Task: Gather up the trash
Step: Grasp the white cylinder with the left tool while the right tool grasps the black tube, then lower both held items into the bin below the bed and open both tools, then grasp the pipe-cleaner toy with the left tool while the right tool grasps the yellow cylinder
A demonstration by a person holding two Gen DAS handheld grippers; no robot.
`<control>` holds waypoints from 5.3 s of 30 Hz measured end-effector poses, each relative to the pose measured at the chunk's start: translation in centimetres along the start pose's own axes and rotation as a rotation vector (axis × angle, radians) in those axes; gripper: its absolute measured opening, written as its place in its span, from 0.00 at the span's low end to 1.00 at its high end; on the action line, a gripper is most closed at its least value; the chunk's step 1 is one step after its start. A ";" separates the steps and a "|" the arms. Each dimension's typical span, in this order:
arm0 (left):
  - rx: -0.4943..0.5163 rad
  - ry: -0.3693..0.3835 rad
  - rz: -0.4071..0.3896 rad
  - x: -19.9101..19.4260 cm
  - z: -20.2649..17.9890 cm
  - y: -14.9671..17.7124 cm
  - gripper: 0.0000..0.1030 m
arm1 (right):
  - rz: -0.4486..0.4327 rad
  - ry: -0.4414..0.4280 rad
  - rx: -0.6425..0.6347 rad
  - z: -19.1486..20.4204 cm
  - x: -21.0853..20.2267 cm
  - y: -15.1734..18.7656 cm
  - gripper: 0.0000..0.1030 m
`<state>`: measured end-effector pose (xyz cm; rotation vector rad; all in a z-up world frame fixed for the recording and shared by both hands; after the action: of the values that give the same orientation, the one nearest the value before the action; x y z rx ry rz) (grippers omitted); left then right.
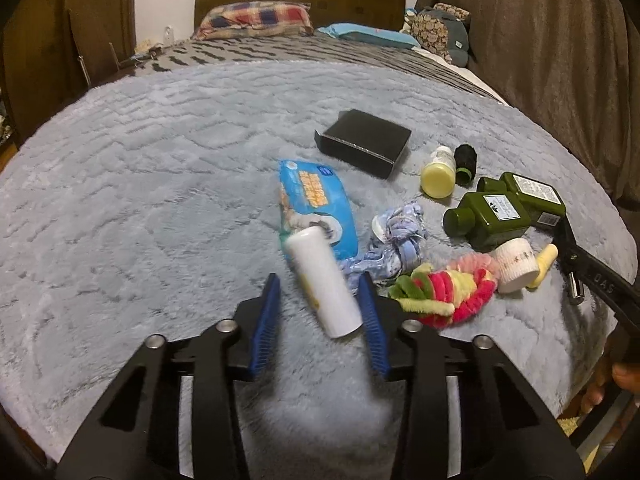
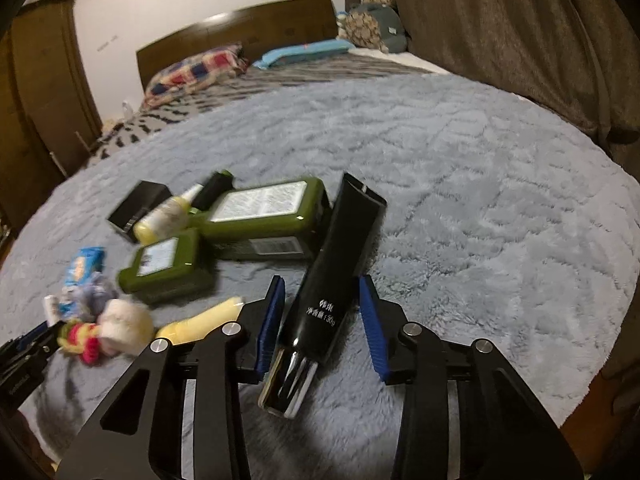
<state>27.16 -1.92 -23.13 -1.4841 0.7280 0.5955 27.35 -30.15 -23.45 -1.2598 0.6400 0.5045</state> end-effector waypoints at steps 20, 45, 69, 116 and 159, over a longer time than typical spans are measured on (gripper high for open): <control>0.029 0.025 -0.075 -6.0 0.5 2.5 0.18 | 0.031 -0.025 -0.093 0.2 -4.3 4.3 0.24; 0.131 0.122 0.094 -8.5 -3.4 17.9 0.18 | 0.171 -0.181 -0.212 4.1 -10.7 18.0 0.24; 0.188 0.199 0.328 -1.9 -7.4 26.8 0.19 | 0.373 -0.174 -0.213 3.4 -5.6 26.6 0.23; 0.119 0.079 0.018 -6.5 -0.9 8.2 0.77 | 0.014 -0.169 -0.279 5.9 -4.6 4.3 0.67; 0.126 0.112 0.005 -1.3 -7.0 3.4 0.63 | -0.021 -0.135 -0.201 0.8 -6.5 4.6 0.58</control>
<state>23.30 -8.76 -24.03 -1.4070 0.8418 0.4641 19.72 -28.31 -22.11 -1.4065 0.4701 0.6427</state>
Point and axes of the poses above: each gripper's, at about its wrist camera, not at the fingertips, and x roughly the way its jaws point, z to its left, y to its underside, the point moved 10 cm from there along x, roughly the way its jaws point, and after that the axes turned 3 degrees about -y, right-handed, at the moved point
